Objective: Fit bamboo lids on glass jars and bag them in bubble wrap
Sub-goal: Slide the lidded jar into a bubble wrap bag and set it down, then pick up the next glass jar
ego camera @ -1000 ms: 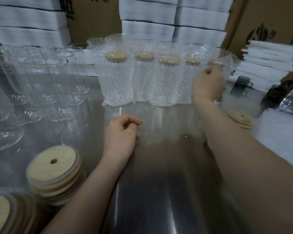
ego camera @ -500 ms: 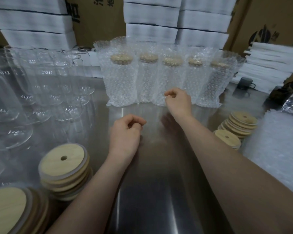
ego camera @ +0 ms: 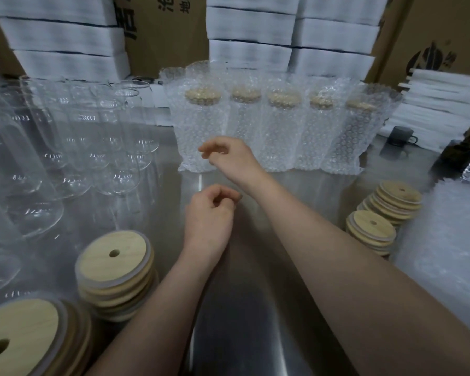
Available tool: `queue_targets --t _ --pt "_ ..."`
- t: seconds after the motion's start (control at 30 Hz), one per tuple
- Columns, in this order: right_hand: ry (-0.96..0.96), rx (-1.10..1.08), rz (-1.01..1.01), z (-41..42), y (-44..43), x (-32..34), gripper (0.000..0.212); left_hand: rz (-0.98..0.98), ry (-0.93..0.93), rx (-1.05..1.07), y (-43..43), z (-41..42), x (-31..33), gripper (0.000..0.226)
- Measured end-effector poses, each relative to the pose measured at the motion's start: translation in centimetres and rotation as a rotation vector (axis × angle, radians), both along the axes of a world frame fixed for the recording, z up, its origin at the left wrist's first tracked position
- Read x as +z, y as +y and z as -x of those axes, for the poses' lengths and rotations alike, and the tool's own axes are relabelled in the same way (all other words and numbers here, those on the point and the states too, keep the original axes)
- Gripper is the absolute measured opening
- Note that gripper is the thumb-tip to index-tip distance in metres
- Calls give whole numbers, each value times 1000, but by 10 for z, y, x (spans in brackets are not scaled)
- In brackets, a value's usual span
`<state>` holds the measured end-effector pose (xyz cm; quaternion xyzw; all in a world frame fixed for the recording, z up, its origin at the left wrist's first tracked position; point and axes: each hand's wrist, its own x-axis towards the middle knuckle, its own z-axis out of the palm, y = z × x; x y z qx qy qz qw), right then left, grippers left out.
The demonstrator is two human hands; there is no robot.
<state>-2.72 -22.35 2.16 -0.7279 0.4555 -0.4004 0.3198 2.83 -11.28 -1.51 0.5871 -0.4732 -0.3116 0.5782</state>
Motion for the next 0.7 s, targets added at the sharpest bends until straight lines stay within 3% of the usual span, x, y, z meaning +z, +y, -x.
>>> queue_targets --t 0.2,0.4,0.7 --pt "44 34 -68 -18 -6 7 40 19 -19 -5 2 -1 2 35" --pt "44 7 -68 -25 -9 8 42 17 4 -20 2 0 2 33" --pt "202 -31 -83 -33 -9 5 38 25 -7 -12 1 -2 0 25"
